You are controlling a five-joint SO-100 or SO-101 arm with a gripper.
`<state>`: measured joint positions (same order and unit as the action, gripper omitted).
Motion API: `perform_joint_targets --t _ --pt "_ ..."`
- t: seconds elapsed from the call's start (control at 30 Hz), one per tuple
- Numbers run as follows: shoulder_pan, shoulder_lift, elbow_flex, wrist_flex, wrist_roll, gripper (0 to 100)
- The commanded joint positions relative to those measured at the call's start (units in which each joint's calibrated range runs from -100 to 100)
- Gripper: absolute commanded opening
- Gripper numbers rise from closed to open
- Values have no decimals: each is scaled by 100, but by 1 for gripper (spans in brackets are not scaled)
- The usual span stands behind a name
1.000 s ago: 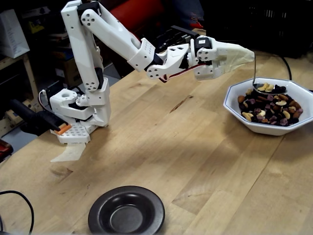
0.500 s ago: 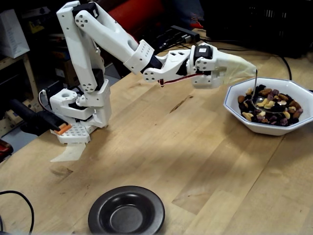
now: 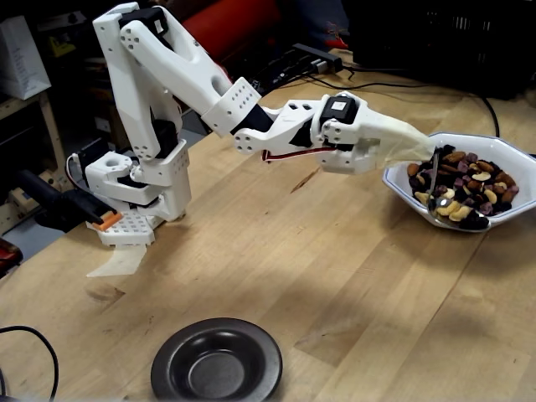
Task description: Use spoon to transfer food from the white bowl to brown plate
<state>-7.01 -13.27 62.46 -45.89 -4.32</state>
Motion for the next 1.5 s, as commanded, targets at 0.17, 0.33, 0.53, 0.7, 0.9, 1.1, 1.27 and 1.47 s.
perform_joint_targets --t 0.17,0.33,0.53,0.7,0.9,1.1,1.27,1.47 --pt "545 -458 524 -76 -5 4" --pt "790 -980 1029 -76 -29 4" --pt "967 -1639 1383 -76 -29 4" --pt "1071 -1827 1639 -76 -10 4" --pt "1323 -2015 1860 -76 -10 4" --pt "1686 -2135 1896 -12 -10 4" --pt "1990 -2135 1896 -12 -10 4" --pt "2449 -2135 1896 -12 -10 4"
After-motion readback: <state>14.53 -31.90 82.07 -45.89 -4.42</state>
